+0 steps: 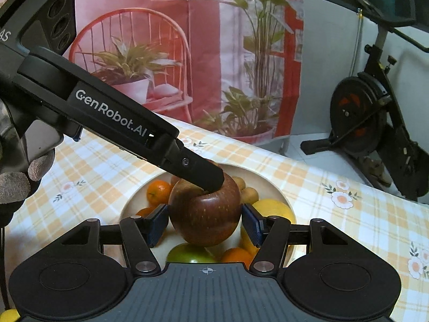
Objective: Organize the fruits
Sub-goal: 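Carry the red-brown apple with both grippers over the cream plate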
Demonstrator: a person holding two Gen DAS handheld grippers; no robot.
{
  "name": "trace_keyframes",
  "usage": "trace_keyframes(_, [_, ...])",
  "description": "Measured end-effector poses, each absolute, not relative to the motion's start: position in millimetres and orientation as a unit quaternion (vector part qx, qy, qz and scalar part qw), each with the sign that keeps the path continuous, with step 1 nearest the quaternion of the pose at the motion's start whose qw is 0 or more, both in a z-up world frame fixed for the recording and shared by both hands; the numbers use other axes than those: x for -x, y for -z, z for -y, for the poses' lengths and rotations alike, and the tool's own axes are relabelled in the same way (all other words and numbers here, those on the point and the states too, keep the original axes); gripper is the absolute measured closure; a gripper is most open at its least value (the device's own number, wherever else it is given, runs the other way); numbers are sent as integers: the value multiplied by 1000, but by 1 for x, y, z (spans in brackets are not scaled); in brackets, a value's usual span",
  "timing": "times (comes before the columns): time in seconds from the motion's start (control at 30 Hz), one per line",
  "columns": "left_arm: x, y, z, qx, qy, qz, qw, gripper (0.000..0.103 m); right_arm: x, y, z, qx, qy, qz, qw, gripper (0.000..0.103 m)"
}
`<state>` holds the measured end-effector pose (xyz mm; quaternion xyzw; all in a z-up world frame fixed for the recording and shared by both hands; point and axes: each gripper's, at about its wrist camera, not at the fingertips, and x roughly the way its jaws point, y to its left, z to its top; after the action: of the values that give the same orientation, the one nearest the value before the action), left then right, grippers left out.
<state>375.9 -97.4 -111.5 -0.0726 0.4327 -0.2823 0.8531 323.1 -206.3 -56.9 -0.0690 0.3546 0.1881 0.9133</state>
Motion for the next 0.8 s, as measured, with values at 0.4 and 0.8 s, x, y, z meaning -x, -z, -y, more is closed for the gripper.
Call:
trace_keyframes(0.4, [-384,115,101,66,269,-433,858,62,-331,66,196,108,-187,-357,909,47])
trace_keyframes(0.8, [-377,106,87,70,253,-423,867,62,-331,66,192,122,-174,-363,907,49])
